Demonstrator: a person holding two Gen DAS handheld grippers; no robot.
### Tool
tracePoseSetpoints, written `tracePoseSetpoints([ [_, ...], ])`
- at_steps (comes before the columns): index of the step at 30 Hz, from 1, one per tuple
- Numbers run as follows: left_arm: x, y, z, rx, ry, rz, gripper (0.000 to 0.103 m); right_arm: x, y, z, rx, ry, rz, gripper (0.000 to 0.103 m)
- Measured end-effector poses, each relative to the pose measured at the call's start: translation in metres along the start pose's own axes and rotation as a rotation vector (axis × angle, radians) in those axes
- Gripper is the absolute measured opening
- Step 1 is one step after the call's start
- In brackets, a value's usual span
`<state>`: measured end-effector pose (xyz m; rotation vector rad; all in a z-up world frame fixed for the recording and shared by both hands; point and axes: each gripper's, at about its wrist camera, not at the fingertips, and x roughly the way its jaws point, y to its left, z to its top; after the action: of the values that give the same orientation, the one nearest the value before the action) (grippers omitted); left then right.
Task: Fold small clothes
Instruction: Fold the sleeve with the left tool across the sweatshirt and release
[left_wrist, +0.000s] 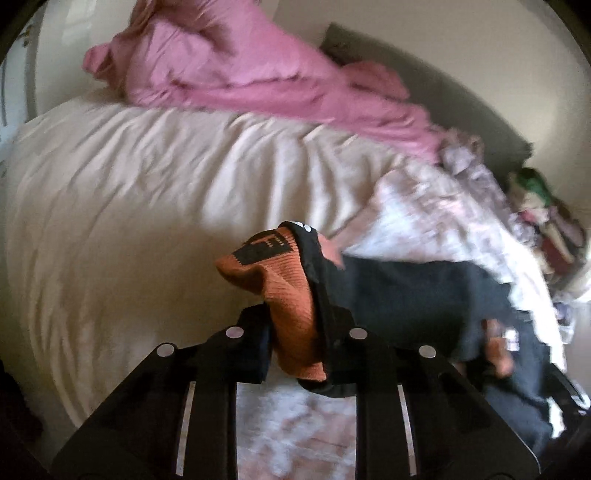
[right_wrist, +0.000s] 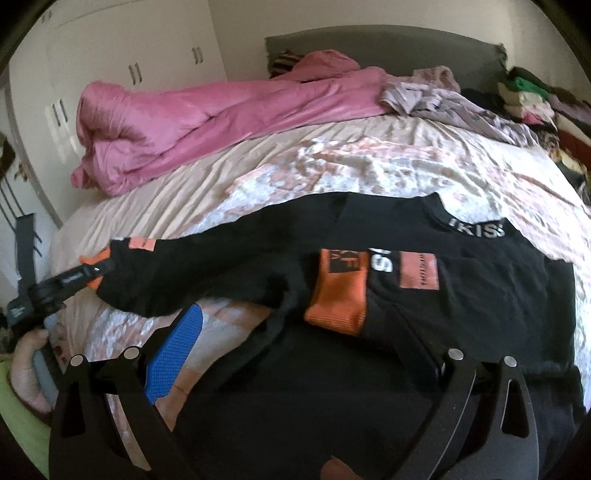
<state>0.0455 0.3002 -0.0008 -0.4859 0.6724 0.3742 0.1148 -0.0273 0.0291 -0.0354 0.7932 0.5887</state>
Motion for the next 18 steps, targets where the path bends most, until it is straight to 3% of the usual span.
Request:
tracePoseSetpoints([
  [7, -0.038, -0.065, 0.008, 0.099, -0.059, -0.147, 0.013, -0.028, -0.038, -0.003, 0.067, -0.042, -0.061, 0.099],
  [18, -0.043, -0.159, -0.006, 0.228, -0.024, -0.309, 0.013, -0.067, -0.099, -0.016, 0.198, -0.093, -0.143, 0.099],
])
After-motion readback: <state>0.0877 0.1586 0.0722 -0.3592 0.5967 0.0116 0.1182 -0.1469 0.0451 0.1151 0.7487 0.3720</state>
